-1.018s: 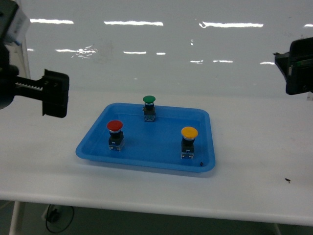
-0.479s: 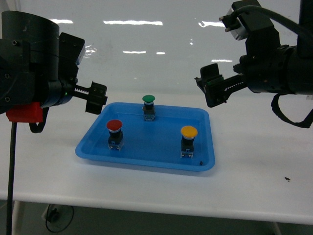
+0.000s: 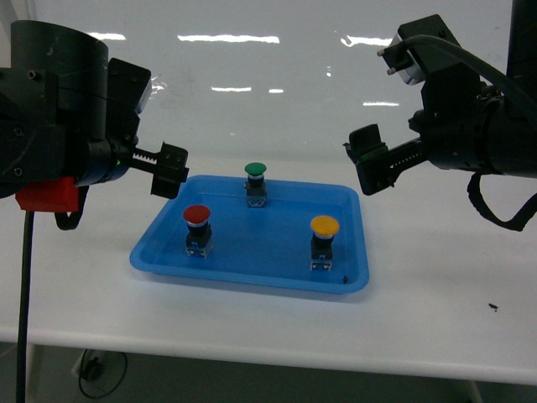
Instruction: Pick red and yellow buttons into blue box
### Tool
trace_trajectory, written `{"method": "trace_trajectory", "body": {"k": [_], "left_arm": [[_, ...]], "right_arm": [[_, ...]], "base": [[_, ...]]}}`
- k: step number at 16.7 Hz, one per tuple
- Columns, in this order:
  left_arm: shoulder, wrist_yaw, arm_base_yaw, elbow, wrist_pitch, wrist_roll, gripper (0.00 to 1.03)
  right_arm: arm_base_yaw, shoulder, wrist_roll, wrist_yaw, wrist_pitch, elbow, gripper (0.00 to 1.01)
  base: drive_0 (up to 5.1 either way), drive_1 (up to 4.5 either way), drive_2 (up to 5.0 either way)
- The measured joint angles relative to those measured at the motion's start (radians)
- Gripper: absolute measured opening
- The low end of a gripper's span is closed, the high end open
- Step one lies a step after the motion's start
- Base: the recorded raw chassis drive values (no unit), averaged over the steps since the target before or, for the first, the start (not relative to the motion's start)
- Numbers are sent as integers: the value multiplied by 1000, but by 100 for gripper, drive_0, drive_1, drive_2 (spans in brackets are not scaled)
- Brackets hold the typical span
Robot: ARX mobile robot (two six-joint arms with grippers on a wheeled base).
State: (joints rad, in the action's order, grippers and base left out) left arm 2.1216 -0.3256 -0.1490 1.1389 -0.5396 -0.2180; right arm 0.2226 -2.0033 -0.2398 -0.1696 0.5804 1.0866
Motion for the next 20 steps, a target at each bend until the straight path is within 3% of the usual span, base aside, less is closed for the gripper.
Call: {"method": "trace_trajectory", "body": {"k": [3,7,10,15,20], "left_arm": [[0,-1,3,0,-1,0,98],[0,0,1,0,0,0,98],[0,0,1,0,0,0,98],[0,0,1,0,0,0,98],[0,0,1,0,0,0,98]], "right_arm": [[-48,-69,3,-54,-28,5,98],[2,-126,-27,-110,-43,52,98],[36,-171,-50,-109,-64,98,98],[40,-224,-94,-89,-88,152,98],[45,-225,-94,-100,-54,131,98]], "base": [[0,0,0],[0,0,0],[0,0,0],[0,0,0],[0,0,0]]}}
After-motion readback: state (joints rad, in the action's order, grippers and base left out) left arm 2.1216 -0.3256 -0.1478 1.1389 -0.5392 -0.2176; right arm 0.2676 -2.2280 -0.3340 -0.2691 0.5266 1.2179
